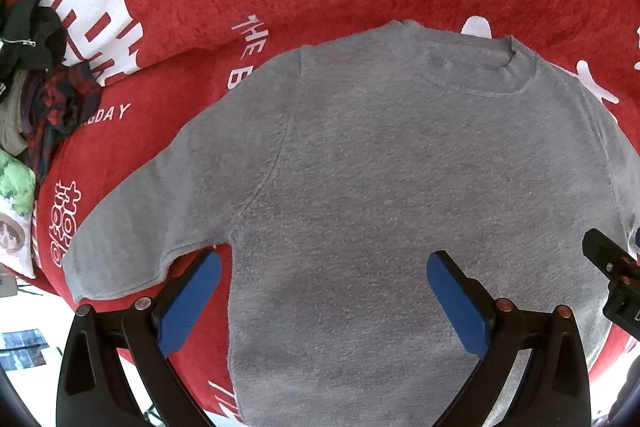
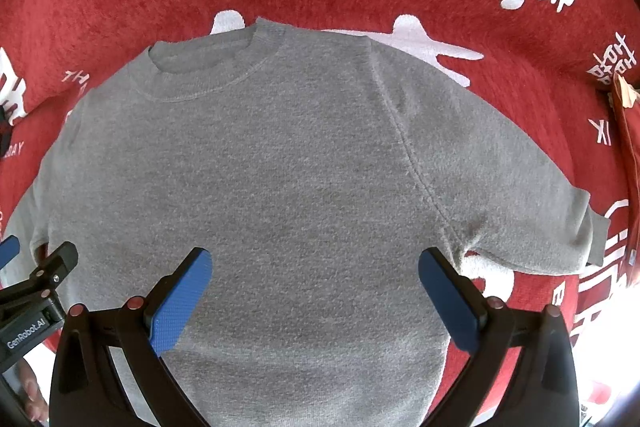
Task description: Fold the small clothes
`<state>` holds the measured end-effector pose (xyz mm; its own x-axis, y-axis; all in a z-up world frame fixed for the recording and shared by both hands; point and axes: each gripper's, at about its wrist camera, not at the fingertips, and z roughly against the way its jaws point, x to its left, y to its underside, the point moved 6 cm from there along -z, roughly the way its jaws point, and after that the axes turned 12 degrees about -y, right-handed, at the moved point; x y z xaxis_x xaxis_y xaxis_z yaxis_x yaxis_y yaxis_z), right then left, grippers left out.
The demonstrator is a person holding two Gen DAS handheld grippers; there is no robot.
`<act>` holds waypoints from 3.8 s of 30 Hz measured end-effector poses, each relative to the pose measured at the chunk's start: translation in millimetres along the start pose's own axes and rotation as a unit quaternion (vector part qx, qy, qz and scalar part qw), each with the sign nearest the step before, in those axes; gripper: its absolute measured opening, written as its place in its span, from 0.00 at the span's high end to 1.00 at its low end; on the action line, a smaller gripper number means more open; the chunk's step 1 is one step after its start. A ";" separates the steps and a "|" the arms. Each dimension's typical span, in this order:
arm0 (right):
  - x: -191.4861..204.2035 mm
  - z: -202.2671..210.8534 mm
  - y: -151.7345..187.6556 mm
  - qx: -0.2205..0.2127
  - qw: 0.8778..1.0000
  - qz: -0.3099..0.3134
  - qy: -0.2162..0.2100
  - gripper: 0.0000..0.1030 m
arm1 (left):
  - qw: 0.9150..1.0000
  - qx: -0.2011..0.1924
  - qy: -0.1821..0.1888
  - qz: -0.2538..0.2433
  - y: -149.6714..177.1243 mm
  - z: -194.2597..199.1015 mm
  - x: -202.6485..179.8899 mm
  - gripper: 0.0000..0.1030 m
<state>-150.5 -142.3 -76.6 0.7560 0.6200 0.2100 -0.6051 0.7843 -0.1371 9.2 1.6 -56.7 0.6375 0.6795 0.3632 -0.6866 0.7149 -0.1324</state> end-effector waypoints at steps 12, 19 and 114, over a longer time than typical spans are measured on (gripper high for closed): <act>0.3 0.0 0.3 0.001 1.000 0.001 -0.001 0.00 | 1.000 -0.002 -0.002 0.002 4.0 0.3 1.4 0.00; 0.1 0.9 3.0 0.000 1.000 0.002 -0.005 0.00 | 1.000 -0.004 -0.007 0.003 5.2 0.5 3.5 0.00; 203.8 -38.2 63.3 0.068 0.975 0.173 -0.126 0.00 | 0.778 0.061 0.375 0.500 73.3 -153.5 200.6 0.00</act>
<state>-25.2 34.6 -79.5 0.4266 0.8075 0.4074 -0.8532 0.5087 -0.1149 140.4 215.7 -135.2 -0.2432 0.8240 -0.5116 -0.9695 -0.2222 0.1031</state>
